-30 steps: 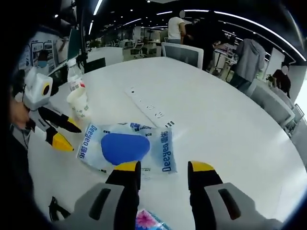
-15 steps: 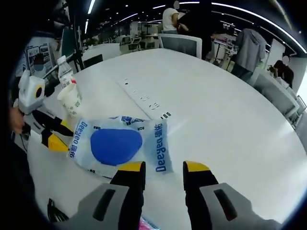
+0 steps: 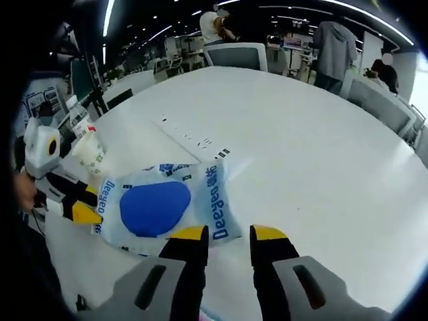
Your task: Arrange the tabletop items into an orderly group along one side of the table until the central work area is clear of visible clutter.
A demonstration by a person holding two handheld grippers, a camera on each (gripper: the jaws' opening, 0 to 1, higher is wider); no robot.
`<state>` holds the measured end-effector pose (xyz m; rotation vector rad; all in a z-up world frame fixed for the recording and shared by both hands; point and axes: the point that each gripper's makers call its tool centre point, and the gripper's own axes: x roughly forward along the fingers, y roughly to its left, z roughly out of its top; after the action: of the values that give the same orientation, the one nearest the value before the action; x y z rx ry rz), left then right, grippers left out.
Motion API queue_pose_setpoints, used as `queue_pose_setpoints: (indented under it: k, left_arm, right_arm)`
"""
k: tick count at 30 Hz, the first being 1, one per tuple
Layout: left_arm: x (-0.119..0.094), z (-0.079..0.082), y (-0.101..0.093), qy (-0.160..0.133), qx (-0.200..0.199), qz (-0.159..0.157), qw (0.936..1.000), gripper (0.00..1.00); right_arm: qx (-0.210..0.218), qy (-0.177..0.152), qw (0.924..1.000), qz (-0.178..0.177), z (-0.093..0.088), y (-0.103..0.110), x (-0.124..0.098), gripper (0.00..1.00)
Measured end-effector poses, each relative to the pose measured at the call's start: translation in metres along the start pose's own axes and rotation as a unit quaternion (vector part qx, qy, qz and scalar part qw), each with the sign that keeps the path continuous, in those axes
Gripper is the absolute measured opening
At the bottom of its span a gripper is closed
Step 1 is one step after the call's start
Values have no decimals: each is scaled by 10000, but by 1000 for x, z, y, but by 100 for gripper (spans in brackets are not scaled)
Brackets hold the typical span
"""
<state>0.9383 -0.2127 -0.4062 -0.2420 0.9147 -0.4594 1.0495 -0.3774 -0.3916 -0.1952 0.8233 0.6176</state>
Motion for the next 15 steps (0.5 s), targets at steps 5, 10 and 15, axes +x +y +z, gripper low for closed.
queue_pose_setpoints:
  k: [5, 10, 15]
  left_arm:
    - [1, 0, 3, 5, -79, 8, 10000, 17]
    - [2, -3, 4, 170, -388, -68, 9991, 9]
    - [-3, 2, -1, 144, 402, 51, 9991, 5]
  right_arm:
    - [35, 55, 10000, 29, -3, 4, 2, 12]
    - [1, 63, 10000, 30, -5, 4, 0, 0]
    - [-131, 91, 9999, 12, -6, 10, -2, 0]
